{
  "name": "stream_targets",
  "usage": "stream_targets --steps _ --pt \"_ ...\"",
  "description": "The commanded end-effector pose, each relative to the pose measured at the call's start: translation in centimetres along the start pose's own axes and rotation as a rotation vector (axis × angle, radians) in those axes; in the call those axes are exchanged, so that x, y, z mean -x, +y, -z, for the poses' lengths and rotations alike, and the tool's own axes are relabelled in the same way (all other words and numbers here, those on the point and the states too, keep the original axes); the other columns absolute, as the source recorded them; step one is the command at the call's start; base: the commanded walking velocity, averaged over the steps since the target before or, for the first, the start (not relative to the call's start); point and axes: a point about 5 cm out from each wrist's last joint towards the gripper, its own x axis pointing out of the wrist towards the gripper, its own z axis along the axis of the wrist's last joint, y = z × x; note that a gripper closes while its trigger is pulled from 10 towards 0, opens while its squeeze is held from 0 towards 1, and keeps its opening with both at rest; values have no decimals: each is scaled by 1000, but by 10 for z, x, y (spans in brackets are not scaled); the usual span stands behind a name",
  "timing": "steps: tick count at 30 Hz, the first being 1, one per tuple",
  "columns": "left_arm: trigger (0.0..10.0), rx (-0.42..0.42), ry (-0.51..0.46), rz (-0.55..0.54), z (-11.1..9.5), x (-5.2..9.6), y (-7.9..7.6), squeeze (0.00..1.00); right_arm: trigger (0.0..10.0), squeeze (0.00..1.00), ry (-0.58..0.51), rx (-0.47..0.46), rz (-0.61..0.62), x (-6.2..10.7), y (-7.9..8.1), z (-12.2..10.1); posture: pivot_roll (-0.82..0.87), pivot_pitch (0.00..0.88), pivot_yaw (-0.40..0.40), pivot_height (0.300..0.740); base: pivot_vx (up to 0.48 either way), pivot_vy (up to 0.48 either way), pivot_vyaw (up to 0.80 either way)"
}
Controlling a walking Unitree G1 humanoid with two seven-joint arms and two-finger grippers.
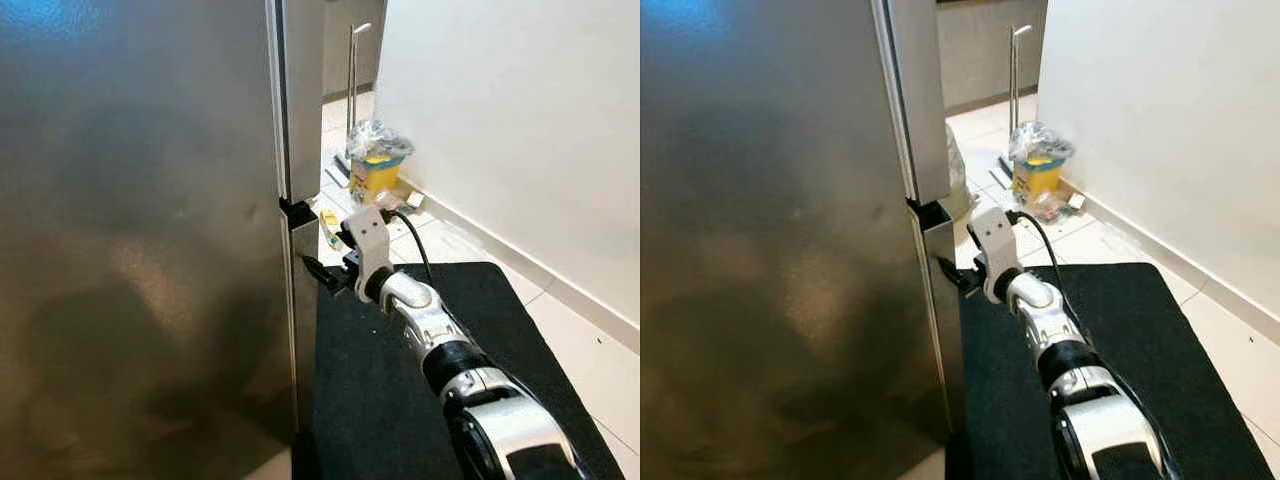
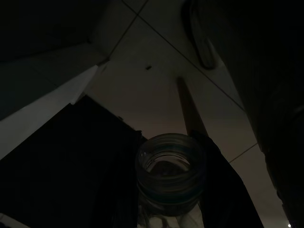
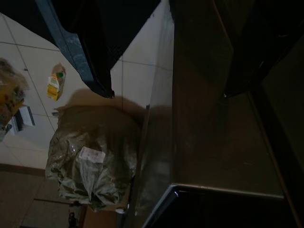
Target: Restocking fridge
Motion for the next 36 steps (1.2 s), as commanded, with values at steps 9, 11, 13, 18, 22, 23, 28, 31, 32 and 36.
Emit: stream_targets --steps 9,11,13,18,22,23,28,31,32,36 --pt "10000 -2 33 8 14 1 -4 0 10000 0 -11 -20 -52 -14 16 -11 -20 122 11 740 0 0 0" --pt "10000 -2 34 8 15 1 -4 0 10000 0 -21 -31 -82 -15 21 -11 -19 123 11 740 0 0 0" --pt "10000 0 33 8 14 1 -4 0 10000 0 -36 -44 -138 -15 29 -11 -16 125 10 740 0 0 0" --pt "10000 -1 29 5 13 1 -3 0 10000 0 -48 -43 -201 -15 37 -10 -16 125 10 740 0 0 0" --pt "10000 -3 27 5 12 1 -3 0 10000 0 -42 -30 -164 -15 33 -10 -16 125 10 740 0 0 0" --pt "10000 -4 26 5 12 1 -2 0 10000 0 -43 -29 -145 -15 30 -10 -23 124 11 740 0 0 0" --pt "10000 -6 23 7 10 1 -3 0 10000 0 -40 -6 -72 -16 21 -15 -25 123 11 740 0 0 0" --pt "10000 -6 22 8 10 1 -3 0 10000 0 -41 -1 -48 -16 19 -17 -25 124 11 740 0 0 0" --pt "10000 -6 21 8 10 1 -3 0 10000 0 -40 7 -21 -17 16 -18 -24 124 11 740 0 0 0" --pt "10000 -2 17 9 9 0 -4 0 10000 0 -40 36 115 -17 3 -24 -23 123 11 740 0 0 0"
